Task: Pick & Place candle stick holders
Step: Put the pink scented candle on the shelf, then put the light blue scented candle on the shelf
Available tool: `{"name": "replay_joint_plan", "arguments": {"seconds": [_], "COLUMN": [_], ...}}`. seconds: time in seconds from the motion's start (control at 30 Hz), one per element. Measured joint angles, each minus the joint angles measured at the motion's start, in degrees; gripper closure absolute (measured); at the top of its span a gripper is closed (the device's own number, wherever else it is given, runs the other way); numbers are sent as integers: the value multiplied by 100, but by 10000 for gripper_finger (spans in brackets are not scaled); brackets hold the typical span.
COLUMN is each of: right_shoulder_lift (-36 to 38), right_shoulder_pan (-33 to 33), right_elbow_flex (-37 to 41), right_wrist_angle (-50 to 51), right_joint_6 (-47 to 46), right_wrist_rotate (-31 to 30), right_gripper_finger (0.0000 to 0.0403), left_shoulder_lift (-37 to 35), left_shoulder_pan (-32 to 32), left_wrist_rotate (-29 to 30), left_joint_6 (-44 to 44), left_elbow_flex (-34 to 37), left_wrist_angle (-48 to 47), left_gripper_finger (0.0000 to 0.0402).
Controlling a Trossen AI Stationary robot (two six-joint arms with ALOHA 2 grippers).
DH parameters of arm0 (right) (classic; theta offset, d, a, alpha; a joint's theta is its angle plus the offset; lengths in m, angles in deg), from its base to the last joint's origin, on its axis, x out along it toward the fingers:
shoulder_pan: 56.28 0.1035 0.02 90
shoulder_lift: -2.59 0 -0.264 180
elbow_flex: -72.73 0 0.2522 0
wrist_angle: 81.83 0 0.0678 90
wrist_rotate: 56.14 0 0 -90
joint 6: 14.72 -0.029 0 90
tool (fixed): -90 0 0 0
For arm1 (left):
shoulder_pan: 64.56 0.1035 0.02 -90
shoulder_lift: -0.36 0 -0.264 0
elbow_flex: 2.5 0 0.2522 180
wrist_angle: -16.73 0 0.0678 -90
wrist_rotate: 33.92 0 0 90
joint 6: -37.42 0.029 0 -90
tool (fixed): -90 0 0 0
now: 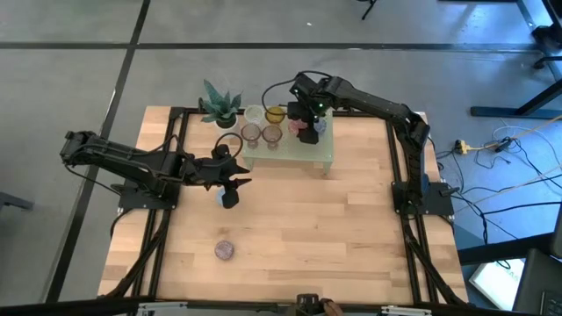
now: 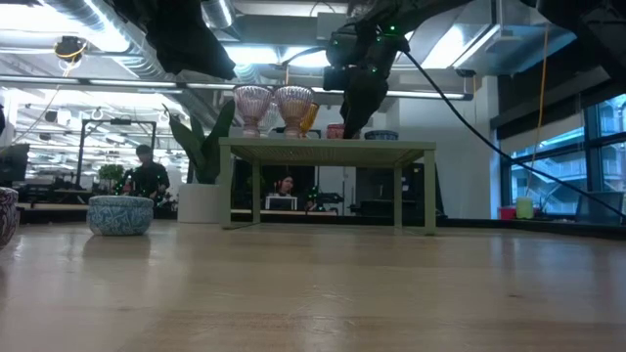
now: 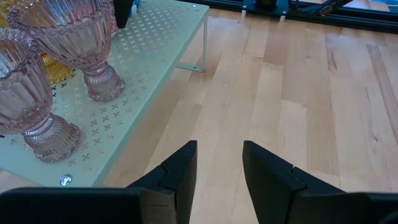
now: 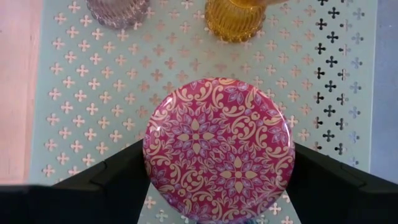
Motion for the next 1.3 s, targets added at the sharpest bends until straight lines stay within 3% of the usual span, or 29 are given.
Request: {"name": "replay_joint_plan", "arguments": {"seconds": [0.17,0.43,0.83,1.2,1.3], "right_shoulder_lift": [2,7,9,11,11], "right_shoulder_pan": [0,-4,-4,8,83], "right_elbow_flex": [0,0,-203,-1580,-1949], "right_wrist_angle": [0,0,172,1829,2445], "right_joint_6": [-79,-249,-28,-721,-1225], "right_wrist_rotate": [0,17,-201,-132,165], "right_gripper_finger": [80,42,39,38,38], "left_shoulder_lift": [0,0,0,0,0], "left_shoulder_pan": [0,0,0,0,0], "left_wrist_rotate": [0,0,0,0,0], "left_joint_6": [0,0,0,0,0], "left_elbow_flex": [-2,-2,-2,-1,-2], "left_wrist_angle": [0,-1,0,0,-2], "left_gripper_finger": [276,276,276,276,276]}}
